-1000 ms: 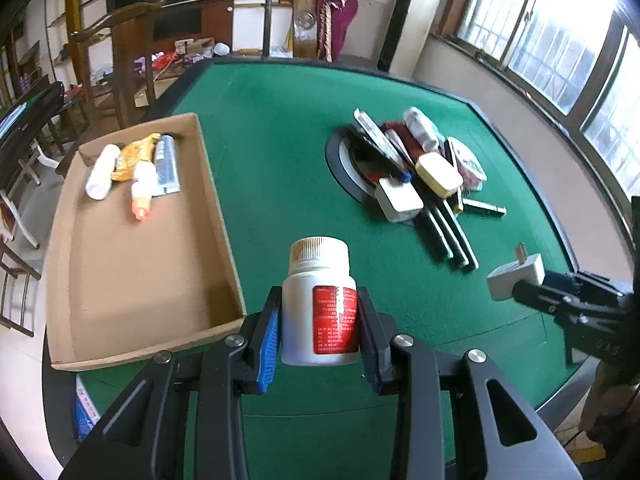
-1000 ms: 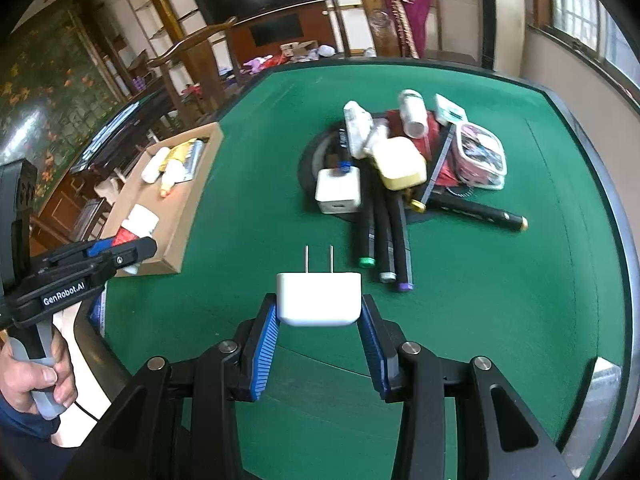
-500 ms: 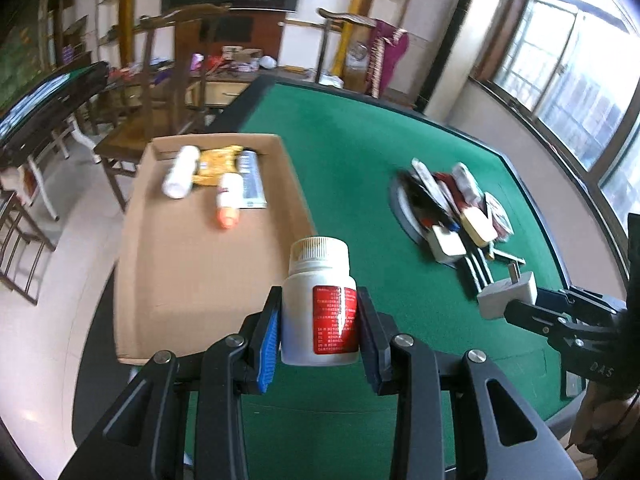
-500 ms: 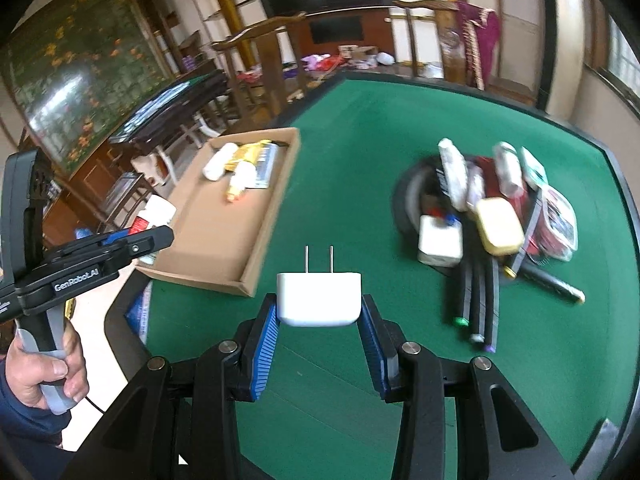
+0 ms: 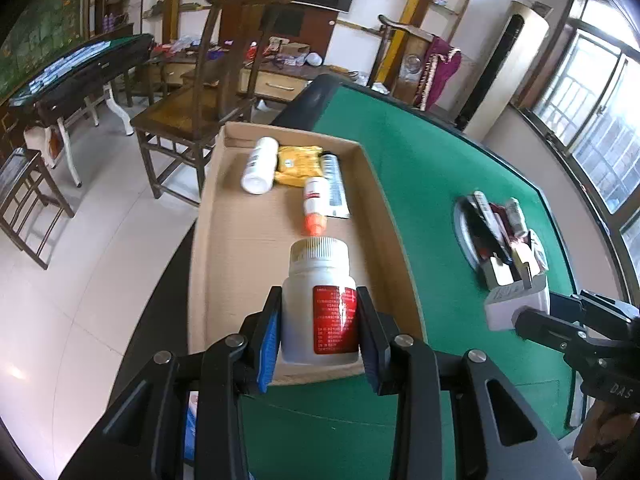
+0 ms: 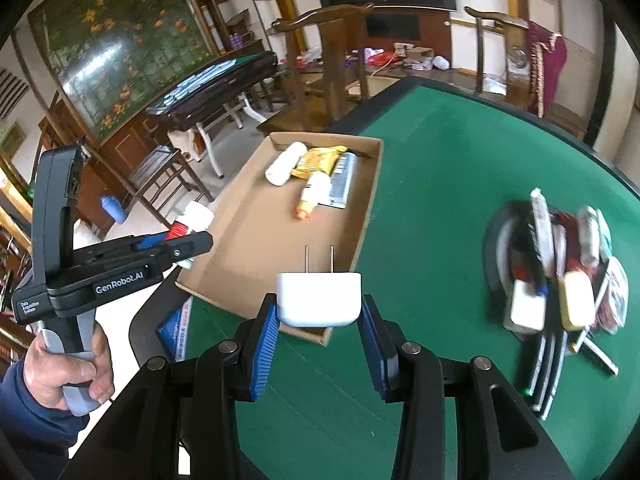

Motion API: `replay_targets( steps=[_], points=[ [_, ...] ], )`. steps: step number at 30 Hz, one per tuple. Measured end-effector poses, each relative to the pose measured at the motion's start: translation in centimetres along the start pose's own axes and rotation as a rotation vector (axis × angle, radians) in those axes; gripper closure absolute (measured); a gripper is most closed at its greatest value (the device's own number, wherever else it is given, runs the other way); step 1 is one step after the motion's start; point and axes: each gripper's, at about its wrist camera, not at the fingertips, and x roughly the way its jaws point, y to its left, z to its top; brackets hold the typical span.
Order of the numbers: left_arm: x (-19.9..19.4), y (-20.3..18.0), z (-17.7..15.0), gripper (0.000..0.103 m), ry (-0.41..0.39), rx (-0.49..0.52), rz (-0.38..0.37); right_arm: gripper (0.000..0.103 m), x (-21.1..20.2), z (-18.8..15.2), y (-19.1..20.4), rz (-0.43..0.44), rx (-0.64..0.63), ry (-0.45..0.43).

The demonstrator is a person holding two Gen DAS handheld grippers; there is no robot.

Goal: Organize objects
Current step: 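Carry the pill bottle and plug charger toward the cardboard tray with both tools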

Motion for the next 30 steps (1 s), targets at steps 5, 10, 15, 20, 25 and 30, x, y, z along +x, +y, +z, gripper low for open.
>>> replay_targets(
  steps=[5, 10, 15, 20, 25, 30],
  points=[
    [1.4, 1.6, 0.7, 0.07, 0.027, -0.003, 0.005, 0.06, 2.7, 1.5, 0.9, 0.021, 0.001, 0.029],
    [3.3, 2.5, 1.9, 0.07, 0.056, 0.015, 0.004, 0.06, 5.8, 2.7, 1.2, 0.03, 0.026, 0.06],
    [5.7, 2.8, 3.8, 0.07, 0.083, 0.05, -0.005, 0.059, 8.7, 3.7, 0.4, 0.018, 0.065, 0.091],
    [8.5, 3.1, 5.9, 0.07, 0.12, 0.052, -0.028, 0.059, 11.0, 4.8, -0.4, 0.004, 0.107, 0.11],
    [10.5, 3.3, 7.3, 0.07, 0.142, 0.064, -0.037, 0.059, 12.4, 5.9, -0.8, -0.005, 0.125, 0.127],
    [12.5, 3.0, 7.9, 0.07, 0.175, 0.067, -0.047, 0.059, 13.8, 6.4, -1.2, -0.01, 0.142, 0.154]
  ],
)
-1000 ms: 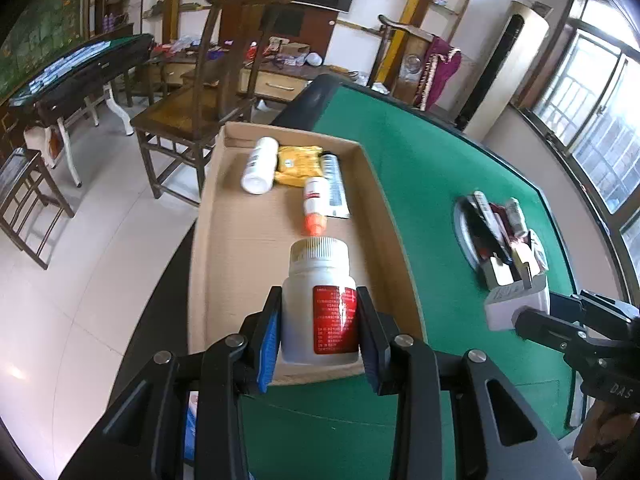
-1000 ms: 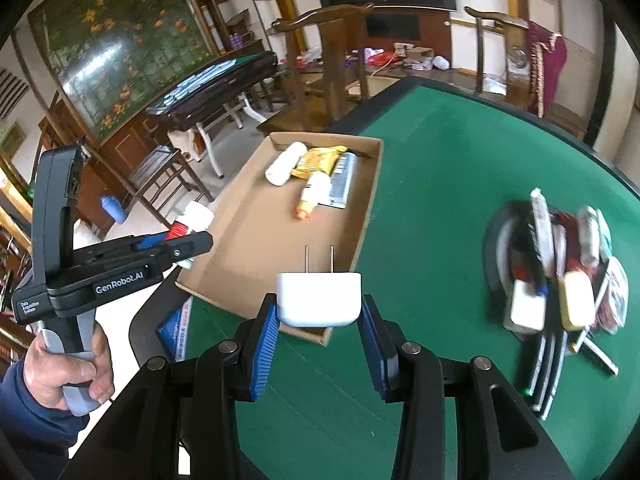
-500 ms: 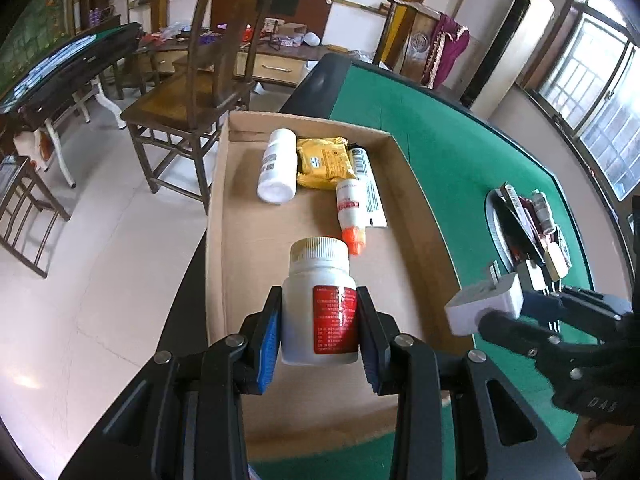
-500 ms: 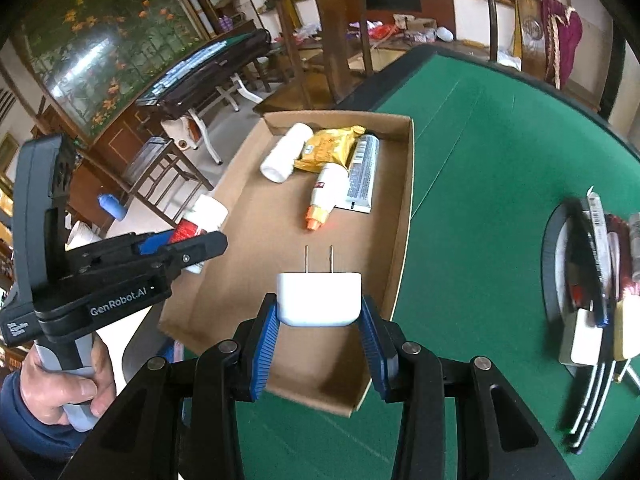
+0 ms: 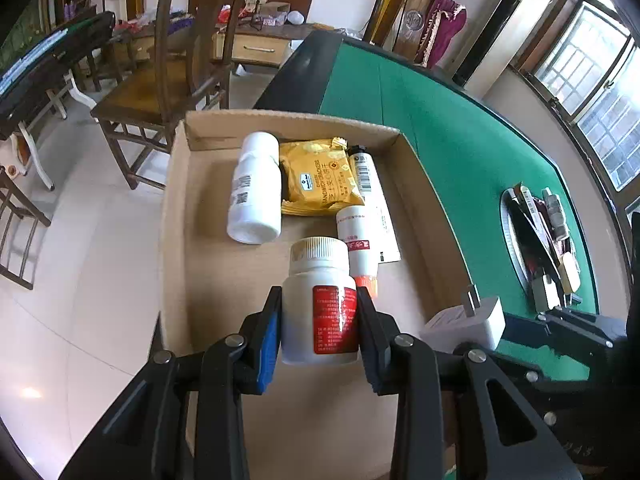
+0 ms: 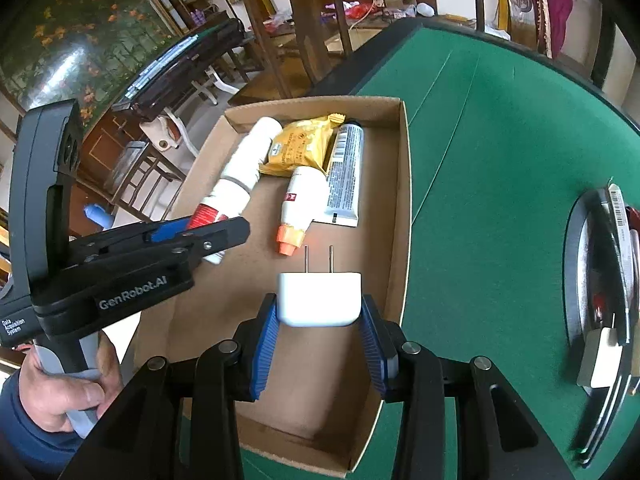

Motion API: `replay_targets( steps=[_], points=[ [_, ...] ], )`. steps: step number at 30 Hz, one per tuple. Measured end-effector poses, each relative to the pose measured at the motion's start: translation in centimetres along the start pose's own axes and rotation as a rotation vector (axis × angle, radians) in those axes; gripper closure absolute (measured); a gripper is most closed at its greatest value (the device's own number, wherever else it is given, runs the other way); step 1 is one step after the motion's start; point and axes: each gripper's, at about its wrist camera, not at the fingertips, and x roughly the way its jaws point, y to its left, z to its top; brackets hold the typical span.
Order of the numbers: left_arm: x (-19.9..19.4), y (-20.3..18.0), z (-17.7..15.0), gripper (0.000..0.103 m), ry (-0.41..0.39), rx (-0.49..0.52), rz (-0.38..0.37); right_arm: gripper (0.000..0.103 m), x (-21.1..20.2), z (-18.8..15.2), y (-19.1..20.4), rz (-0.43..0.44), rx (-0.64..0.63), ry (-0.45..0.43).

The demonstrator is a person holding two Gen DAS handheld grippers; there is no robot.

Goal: Organize objects
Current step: 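Lower the pill bottle and plug charger into the tray and open both tools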

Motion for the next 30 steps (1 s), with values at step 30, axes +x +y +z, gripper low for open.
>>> replay_targets(
  steps=[30],
  points=[
    [3.1, 0.9, 1.7, 0.068, 0.035, -0.028, -0.048, 0.059, 4.5, 5.1, -0.9, -0.073, 0.037, 0.026]
  ],
)
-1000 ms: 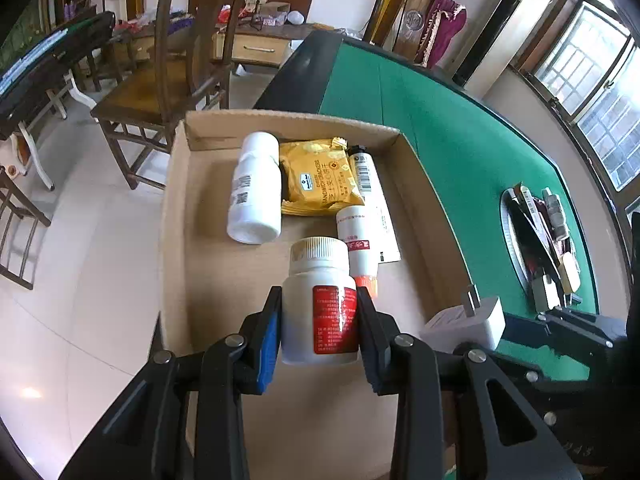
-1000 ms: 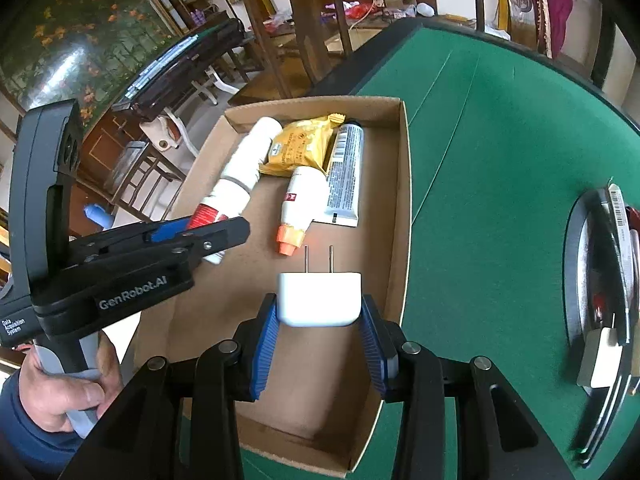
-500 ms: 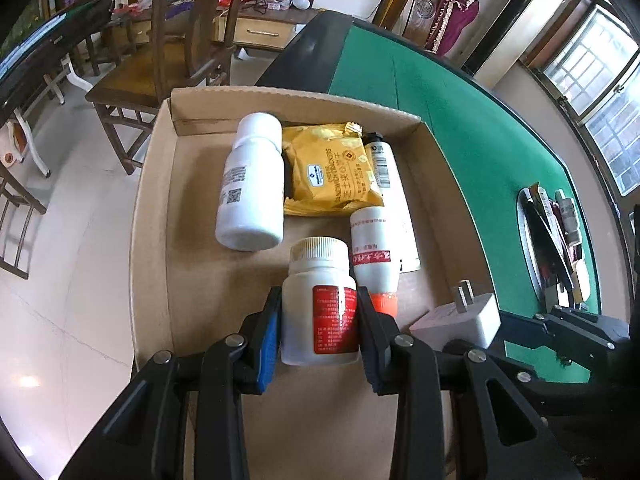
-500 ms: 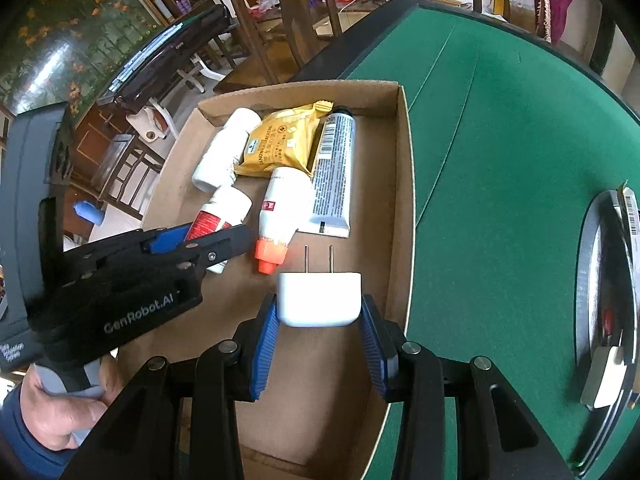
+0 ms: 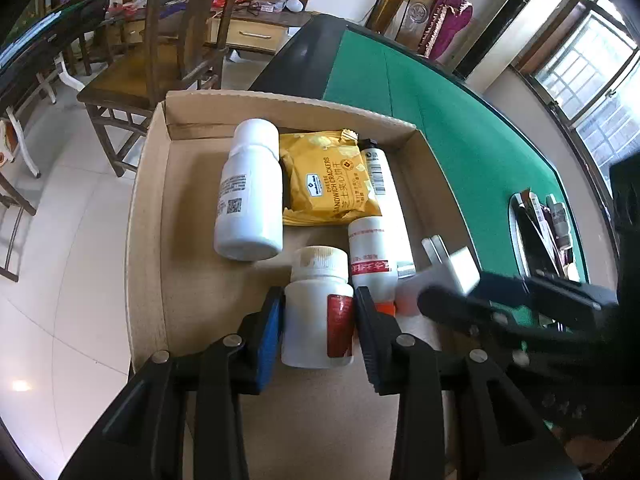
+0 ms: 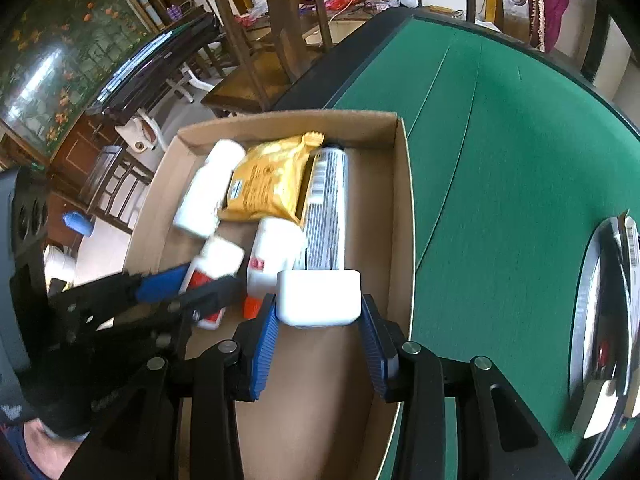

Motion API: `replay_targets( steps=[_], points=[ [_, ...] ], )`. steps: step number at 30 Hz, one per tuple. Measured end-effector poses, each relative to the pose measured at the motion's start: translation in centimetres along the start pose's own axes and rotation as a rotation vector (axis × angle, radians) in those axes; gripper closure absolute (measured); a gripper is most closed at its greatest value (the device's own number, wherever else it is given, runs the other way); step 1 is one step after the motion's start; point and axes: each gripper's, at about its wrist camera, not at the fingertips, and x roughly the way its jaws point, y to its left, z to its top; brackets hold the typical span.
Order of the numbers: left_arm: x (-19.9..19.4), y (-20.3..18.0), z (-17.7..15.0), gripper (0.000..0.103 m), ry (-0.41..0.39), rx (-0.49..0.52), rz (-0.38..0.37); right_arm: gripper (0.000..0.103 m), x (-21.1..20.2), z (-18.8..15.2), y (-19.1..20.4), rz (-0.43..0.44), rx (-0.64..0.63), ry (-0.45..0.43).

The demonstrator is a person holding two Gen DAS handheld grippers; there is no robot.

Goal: Organize objects
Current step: 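Lower the pill bottle and plug charger into the tray and open both tools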

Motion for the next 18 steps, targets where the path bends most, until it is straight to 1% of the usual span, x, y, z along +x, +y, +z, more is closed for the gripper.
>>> replay_targets(
  steps=[3, 6, 10, 12, 15, 18],
  points=[
    [-0.1, 0.1, 0.0, 0.068, 0.001, -0.009, 0.002, 0.059, 0.4, 0.7, 0.0, -0.012, 0.007, -0.008],
    [-0.2, 0.4, 0.0, 0.067, 0.002, -0.026, -0.011, 0.059, 0.8, 1.4, 0.1, -0.023, 0.007, -0.013],
    [-0.3, 0.3, -0.4, 0.066, 0.008, -0.023, -0.017, 0.059, 1.0, 2.2, 0.0, -0.026, 0.016, -0.013],
    [-0.4, 0.2, -0.5, 0.066, 0.006, -0.022, -0.019, 0.057, 0.9, 2.4, 0.1, -0.022, 0.021, -0.022],
    [-0.7, -0.1, -0.9, 0.066, 0.004, -0.02, -0.025, 0.053, 0.0, 2.7, 0.2, -0.027, 0.023, -0.047],
    [-1.1, -0.3, -1.2, 0.066, -0.002, -0.023, -0.03, 0.052, -1.6, 2.2, -0.3, -0.008, 0.043, -0.086]
  ],
)
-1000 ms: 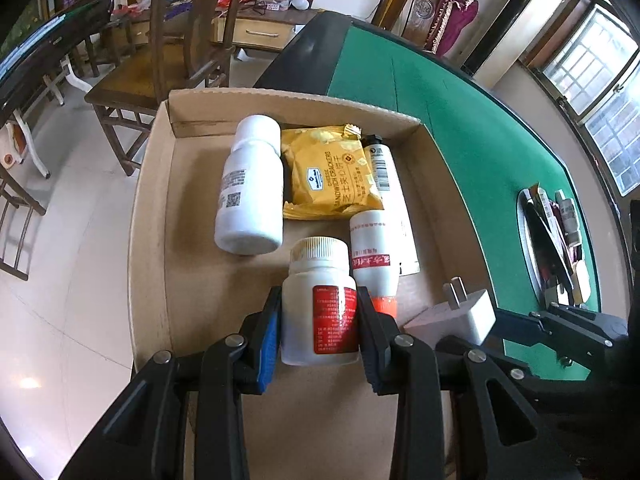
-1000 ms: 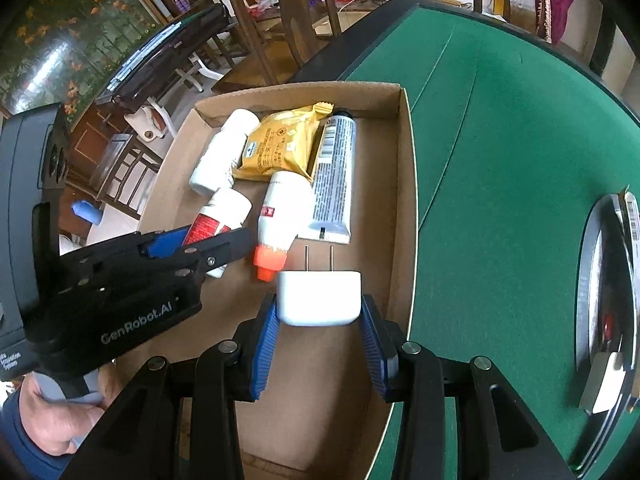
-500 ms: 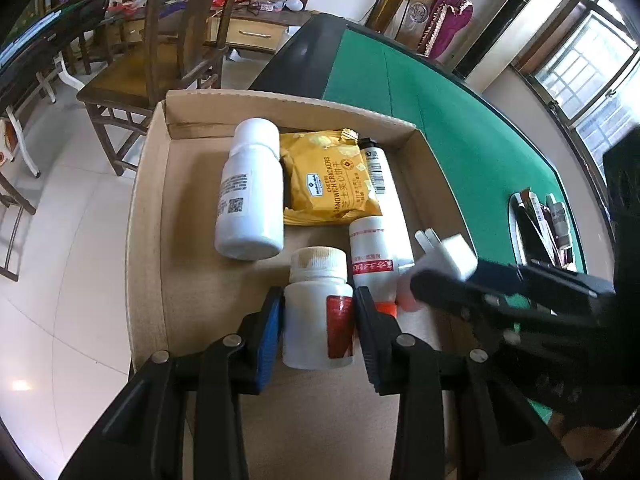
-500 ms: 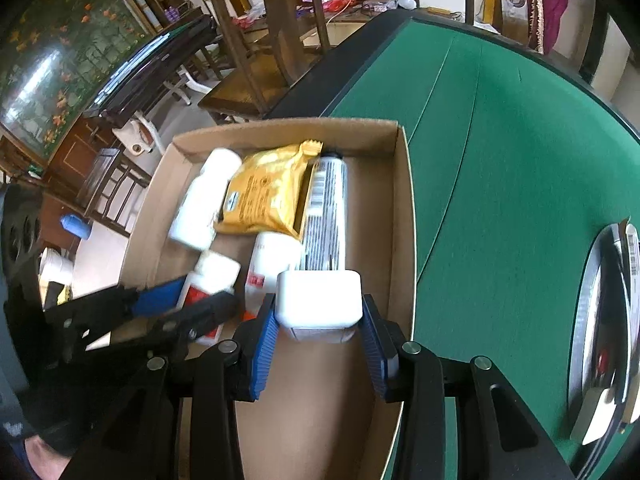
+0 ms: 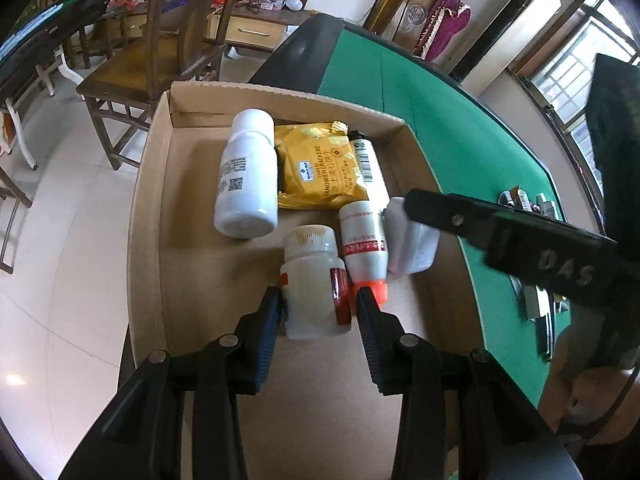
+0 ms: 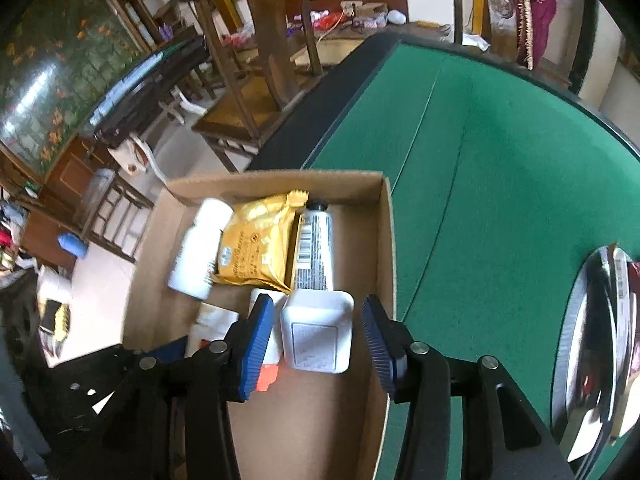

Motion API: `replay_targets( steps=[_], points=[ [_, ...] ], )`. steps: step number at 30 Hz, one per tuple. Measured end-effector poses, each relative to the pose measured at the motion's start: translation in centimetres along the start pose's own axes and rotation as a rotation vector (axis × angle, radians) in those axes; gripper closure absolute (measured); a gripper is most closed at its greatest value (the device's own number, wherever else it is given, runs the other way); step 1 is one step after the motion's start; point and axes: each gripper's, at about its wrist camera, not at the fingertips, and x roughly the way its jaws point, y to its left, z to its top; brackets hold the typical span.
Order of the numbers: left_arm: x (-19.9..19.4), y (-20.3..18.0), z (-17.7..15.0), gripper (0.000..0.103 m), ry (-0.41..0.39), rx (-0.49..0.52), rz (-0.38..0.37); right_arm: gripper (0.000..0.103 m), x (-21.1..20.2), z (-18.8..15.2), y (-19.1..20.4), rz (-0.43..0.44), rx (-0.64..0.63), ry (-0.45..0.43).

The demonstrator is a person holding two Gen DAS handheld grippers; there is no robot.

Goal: Organize objects
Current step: 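Lower the pill bottle and plug charger into the tray and open both tools, then move both tools back over the pile of items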

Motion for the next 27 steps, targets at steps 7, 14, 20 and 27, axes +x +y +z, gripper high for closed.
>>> replay_targets(
  steps=[7, 14, 20, 27],
  points=[
    [-1.2, -2.0, -0.6, 0.065, -0.025, 0.028, -0.02, 0.047, -5.0, -3.4, -2.0, 0.046, 0.052, -0.078],
    [-1.2, -4.5, -1.0, 0.064, -0.027, 0.059, -0.008, 0.046, -8.5, -7.5, -6.0, 0.044, 0.119, -0.084],
    [-1.5, -5.9, -1.8, 0.062, -0.035, 0.046, 0.016, 0.042, -12.1, -11.9, -11.1, 0.043, 0.185, -0.093],
    [-3.0, -11.0, -2.8, 0.061, -0.054, 0.082, -0.03, 0.041, -16.4, -17.1, -21.3, -0.078, 0.32, -0.113]
  ],
)
